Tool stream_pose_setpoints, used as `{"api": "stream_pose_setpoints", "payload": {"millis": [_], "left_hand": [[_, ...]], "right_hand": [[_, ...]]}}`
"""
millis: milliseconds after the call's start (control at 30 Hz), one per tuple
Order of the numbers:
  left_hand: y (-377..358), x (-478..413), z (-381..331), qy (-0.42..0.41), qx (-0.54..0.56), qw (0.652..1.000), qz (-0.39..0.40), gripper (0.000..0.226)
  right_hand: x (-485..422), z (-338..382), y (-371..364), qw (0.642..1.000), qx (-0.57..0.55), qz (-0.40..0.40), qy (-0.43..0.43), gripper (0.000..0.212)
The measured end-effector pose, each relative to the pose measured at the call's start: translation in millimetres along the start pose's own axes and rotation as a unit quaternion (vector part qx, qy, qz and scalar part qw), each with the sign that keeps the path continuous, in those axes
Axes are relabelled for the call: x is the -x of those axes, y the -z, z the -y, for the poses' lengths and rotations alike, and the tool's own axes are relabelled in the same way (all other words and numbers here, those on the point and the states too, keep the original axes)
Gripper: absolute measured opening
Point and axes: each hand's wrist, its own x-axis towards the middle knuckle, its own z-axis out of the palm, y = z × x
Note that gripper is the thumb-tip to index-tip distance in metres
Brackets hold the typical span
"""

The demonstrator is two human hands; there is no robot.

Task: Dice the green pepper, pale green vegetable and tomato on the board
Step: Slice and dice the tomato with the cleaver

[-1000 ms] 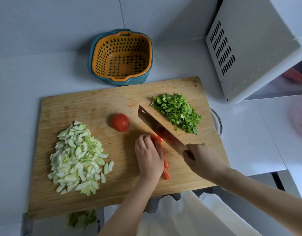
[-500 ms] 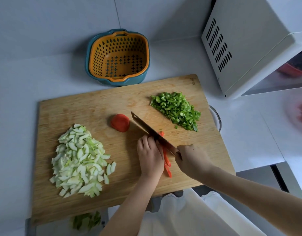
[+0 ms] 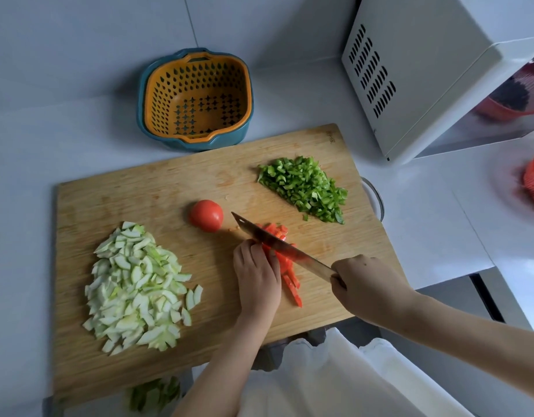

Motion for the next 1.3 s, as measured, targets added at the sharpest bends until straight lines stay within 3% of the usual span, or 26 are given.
{"api": "stream_pose_setpoints", "payload": {"millis": [233,467,667,900,1033,1167,1300], "left_hand": [[-1,-1,0,-0.006,-0.029,1.0,0.005,0.026],[11,-1,-1,0.021,0.081,0.996,0.009,0.028],[17,6,6,0.053,0.095,0.994,-0.003,0.03],[11,6,9,0.019,0.035,0.999,0.0,0.023],[13,5,7,0.014,0.02,1.0,0.002,0.021],[13,5,7,0.03,0.048,0.998,0.0,0.007],[17,7,9,0.049,0.101,0.994,-0.018,0.016]], "right_hand": [[-31,16,-19,1.0,-0.021,-0.001,0.004,0.021],[-23,6,-21,0.995,-0.094,-0.038,-0.01,0.029],[2,2,-3,1.0,0.001,-0.005,-0.008,0.037],[-12,3,-3,0.999,0.052,0.002,0.008,0.021],[-30,11,-13,1.0,0.015,0.007,0.013,0.02],[-40,17,-28,0.999,-0.022,-0.038,0.031,0.025],[-27,6,-24,0.996,-0.074,-0.053,-0.003,0.038]]}}
